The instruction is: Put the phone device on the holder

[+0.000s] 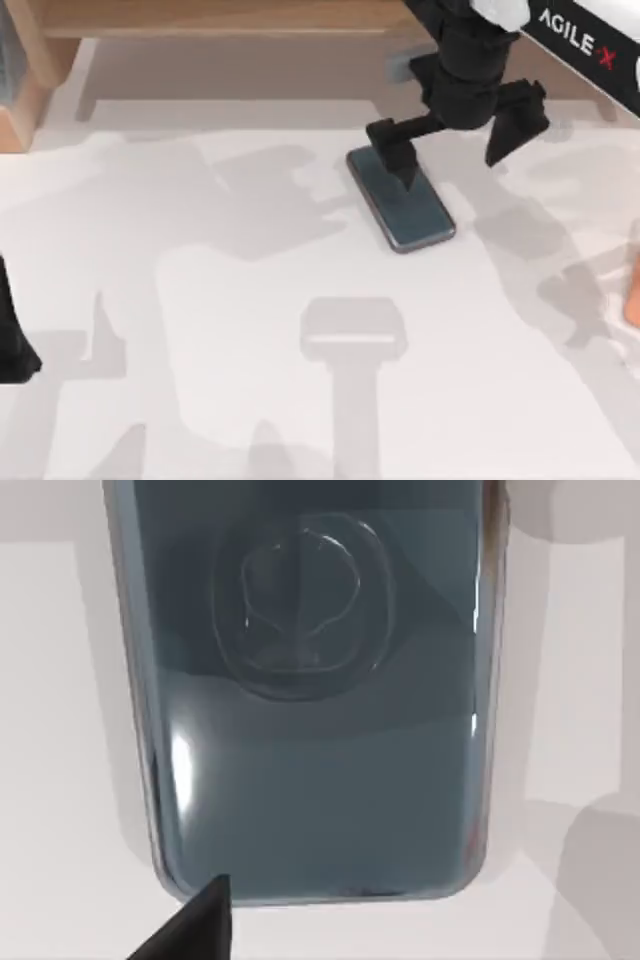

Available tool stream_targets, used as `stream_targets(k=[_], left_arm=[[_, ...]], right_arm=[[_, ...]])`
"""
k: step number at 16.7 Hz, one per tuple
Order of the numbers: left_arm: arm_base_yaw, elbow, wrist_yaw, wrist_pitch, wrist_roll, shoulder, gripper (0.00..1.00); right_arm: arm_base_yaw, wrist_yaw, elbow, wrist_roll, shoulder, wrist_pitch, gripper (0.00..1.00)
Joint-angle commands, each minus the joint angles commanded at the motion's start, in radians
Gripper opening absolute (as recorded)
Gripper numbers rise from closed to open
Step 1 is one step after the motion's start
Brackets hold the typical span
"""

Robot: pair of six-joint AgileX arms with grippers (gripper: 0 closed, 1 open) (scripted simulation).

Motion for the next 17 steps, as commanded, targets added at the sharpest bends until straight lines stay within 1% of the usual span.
stream_targets(k=[3, 6, 13, 17], left_arm=[[0.0, 0.0, 0.0, 0.0, 0.0, 0.0, 1.0], [0.0, 0.0, 0.0, 0.0, 0.0, 0.0, 1.0], [0.0, 0.0, 0.0, 0.0, 0.0, 0.0, 1.0], [0.0, 0.0, 0.0, 0.0, 0.0, 0.0, 1.0]], right_arm=[[0.028, -0.014, 0.154, 0.013, 0.089, -0.007, 1.0], [0.038, -0.021, 0.211, 0.018, 0.121, -0.003, 1.0], [0.035, -0.021, 0.192, 0.016, 0.121, 0.014, 1.0], [0.036, -0.021, 0.083, 0.016, 0.146, 0.155, 1.0]])
